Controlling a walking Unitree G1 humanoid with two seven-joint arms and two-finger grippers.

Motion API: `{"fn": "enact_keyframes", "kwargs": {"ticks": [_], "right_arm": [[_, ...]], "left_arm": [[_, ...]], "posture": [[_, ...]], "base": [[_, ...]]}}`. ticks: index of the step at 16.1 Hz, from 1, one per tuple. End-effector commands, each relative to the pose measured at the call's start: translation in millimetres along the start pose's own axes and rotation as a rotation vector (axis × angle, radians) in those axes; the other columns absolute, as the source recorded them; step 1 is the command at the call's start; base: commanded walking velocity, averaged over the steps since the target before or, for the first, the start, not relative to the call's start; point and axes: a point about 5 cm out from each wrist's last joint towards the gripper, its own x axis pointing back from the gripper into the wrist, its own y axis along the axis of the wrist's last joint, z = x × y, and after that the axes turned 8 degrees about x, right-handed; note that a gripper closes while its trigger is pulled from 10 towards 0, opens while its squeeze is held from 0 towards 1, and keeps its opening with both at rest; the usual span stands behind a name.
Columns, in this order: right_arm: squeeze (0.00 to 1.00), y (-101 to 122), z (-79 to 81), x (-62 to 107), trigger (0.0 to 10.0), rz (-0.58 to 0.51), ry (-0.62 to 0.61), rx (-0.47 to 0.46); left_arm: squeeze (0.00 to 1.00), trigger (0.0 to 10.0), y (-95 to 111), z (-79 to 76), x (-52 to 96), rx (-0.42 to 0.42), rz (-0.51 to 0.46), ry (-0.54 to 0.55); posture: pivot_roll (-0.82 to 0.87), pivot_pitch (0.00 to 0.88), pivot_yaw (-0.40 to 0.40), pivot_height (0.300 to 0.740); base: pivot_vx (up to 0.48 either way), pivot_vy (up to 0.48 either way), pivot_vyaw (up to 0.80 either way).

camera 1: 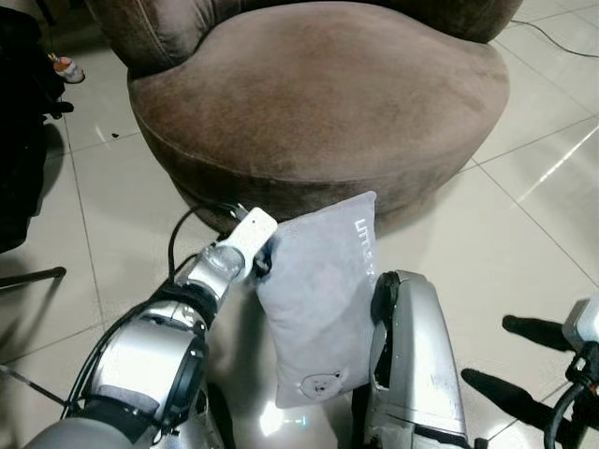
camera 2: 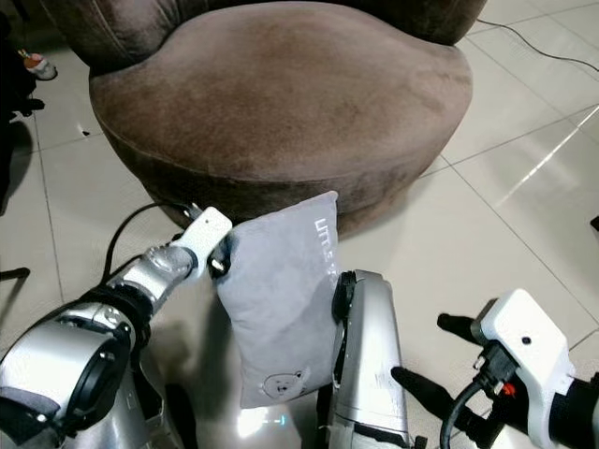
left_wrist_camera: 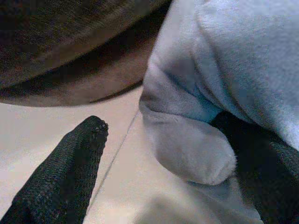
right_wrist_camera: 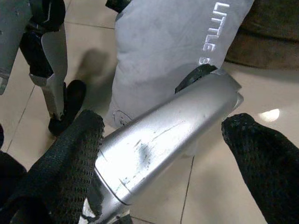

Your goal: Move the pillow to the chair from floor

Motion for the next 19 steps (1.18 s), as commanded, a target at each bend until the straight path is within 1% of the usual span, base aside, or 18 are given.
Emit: {"fn": "enact_keyframes", "kwargs": {"ticks": [1,2,3,4,5,6,8,9,10,12,13,14,16,17,19], "right_arm": [[0.0,3,3.6,2.8,10.0,-0.004,0.0,0.006],[0.0,2,3.9,3.0,10.0,-0.003,-0.001,0.004],[0.0,2,4.3,3.5,10.0,-0.001,-0.004,-0.001],[0.0,2,4.6,3.6,10.0,0.0,-0.005,-0.002],[0.0,1,5.0,3.5,10.0,0.001,-0.005,-0.003],[0.0,1,4.8,3.2,10.0,0.002,-0.004,-0.006],[0.0,1,4.6,2.9,10.0,0.003,-0.003,-0.005],[0.0,0,3.9,3.0,10.0,0.005,-0.003,-0.004],[0.0,1,3.4,2.9,10.0,0.005,0.0,-0.003],[0.0,1,2.6,2.2,10.0,0.006,0.002,-0.001],[0.0,1,2.3,1.9,10.0,0.006,0.003,0.001],[0.0,1,1.9,1.7,10.0,0.006,0.003,0.002],[0.0,1,1.8,1.3,10.0,0.004,0.003,0.003],[0.0,1,1.7,0.9,10.0,0.003,0.003,0.003],[0.0,1,1.5,0.9,10.0,0.003,0.003,0.003]], "left_arm": [[0.0,10.0,-12,-15.0,-2.6,0.001,0.047,-0.06],[0.0,10.0,-12,-18.0,-3.1,0.025,0.044,-0.072],[0.0,10.0,-4,-25.3,-4.0,0.232,-0.003,-0.112],[0.0,10.0,-1,-27.0,-4.1,0.308,-0.02,-0.129],[0.0,10.0,9,-31.0,-4.0,0.49,-0.069,-0.173],[0.0,10.0,13,-31.9,-3.9,0.588,-0.099,-0.188],[0.0,10.0,15,-30.2,-3.7,0.65,-0.116,-0.182],[0.0,10.0,11,-31.2,-4.1,0.599,-0.097,-0.173],[0.0,10.0,5,-32.7,-4.6,0.532,-0.07,-0.165],[0.0,10.0,3,-32.0,-4.6,0.499,-0.053,-0.156],[0.0,8.1,3,-33.3,-4.4,0.483,-0.054,-0.179],[0.0,0.0,4,-36.6,-4.1,0.486,-0.059,-0.225],[0.0,0.0,5,-36.8,-4.2,0.46,-0.067,-0.221],[0.0,0.0,7,-36.9,-4.3,0.475,-0.077,-0.216],[0.0,0.0,9,-36.8,-4.3,0.471,-0.085,-0.214]], "posture": [[-0.64,0.265,-0.012,0.386],[-0.64,0.264,-0.011,0.386],[-0.64,0.259,-0.01,0.386],[-0.63,0.256,-0.008,0.386],[-0.63,0.256,-0.008,0.386],[-0.63,0.25,-0.009,0.386],[-0.63,0.243,-0.011,0.386],[-0.63,0.24,-0.014,0.386],[-0.63,0.238,-0.014,0.386],[-0.62,0.235,-0.016,0.386],[-0.62,0.232,-0.015,0.386],[-0.62,0.232,-0.015,0.386],[-0.62,0.23,-0.015,0.386],[-0.62,0.23,-0.015,0.386],[-0.62,0.233,-0.016,0.386]], "base": [[0.0,0.0,0.0],[0.0,0.0,0.0],[0.0,0.0,0.0],[0.0,0.0,0.0],[0.0,0.0,0.0],[0.0,0.0,0.0],[0.0,0.0,0.0],[0.0,0.0,0.0],[0.0,0.0,0.0],[0.0,0.0,0.0],[0.0,0.0,0.0],[0.0,0.0,0.0],[0.0,0.0,0.0],[0.0,0.0,0.0],[0.0,0.0,0.0]]}}
